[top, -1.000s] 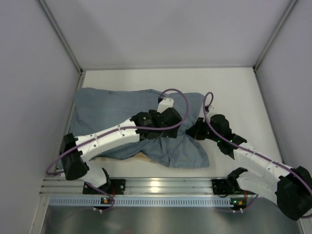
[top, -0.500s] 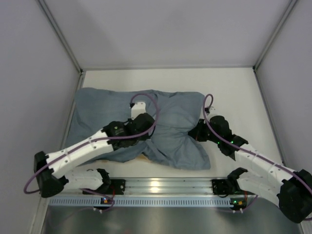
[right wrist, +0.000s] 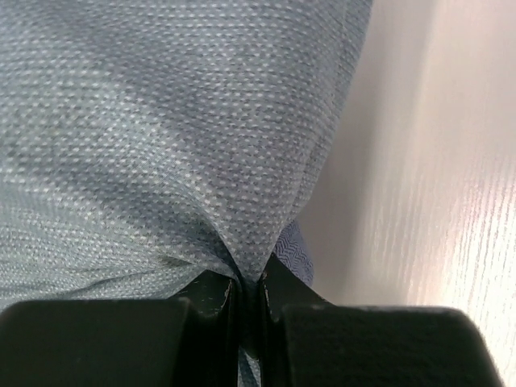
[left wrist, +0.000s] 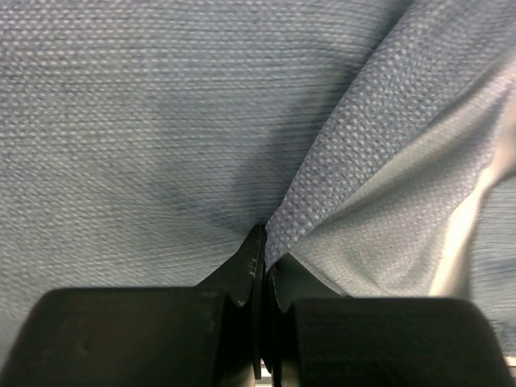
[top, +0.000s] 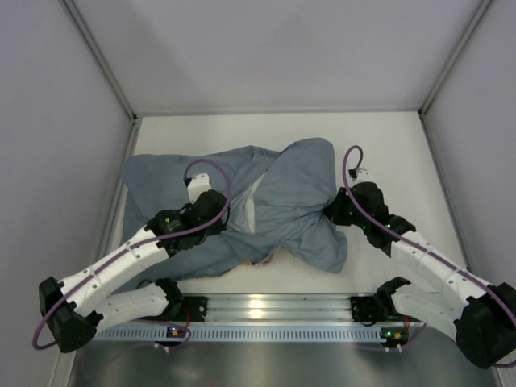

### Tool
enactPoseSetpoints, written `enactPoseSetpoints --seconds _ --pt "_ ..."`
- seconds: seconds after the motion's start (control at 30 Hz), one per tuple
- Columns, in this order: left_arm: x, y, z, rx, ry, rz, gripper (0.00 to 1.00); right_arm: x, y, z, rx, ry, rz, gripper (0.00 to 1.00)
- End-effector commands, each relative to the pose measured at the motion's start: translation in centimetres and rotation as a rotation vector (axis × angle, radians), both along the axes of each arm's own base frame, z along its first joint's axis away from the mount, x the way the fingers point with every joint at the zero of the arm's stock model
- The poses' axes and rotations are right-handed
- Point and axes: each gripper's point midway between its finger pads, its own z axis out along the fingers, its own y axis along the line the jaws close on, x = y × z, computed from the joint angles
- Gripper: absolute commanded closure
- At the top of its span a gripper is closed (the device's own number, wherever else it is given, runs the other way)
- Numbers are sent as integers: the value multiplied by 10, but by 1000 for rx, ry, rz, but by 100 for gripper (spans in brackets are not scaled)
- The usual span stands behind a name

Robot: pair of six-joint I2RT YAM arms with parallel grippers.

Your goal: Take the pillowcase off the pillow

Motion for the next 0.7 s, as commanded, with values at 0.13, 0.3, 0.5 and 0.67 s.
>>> enactPoseSetpoints --seconds 0.13,0.3,0.5,0.67 --pt "-7 21 -7 -9 16 45 100 30 -34 9 -70 -39 -75 89" --pt "1 -7 -13 -58 36 -33 100 23 -18 43 -60 -105 29 27" --pt "16 -41 -24 -114 30 -122 100 -10 23 108 -26 -223 156 10" --pt "24 -58 -28 -138 41 -152 100 -29 82 103 -54 -178 208 10"
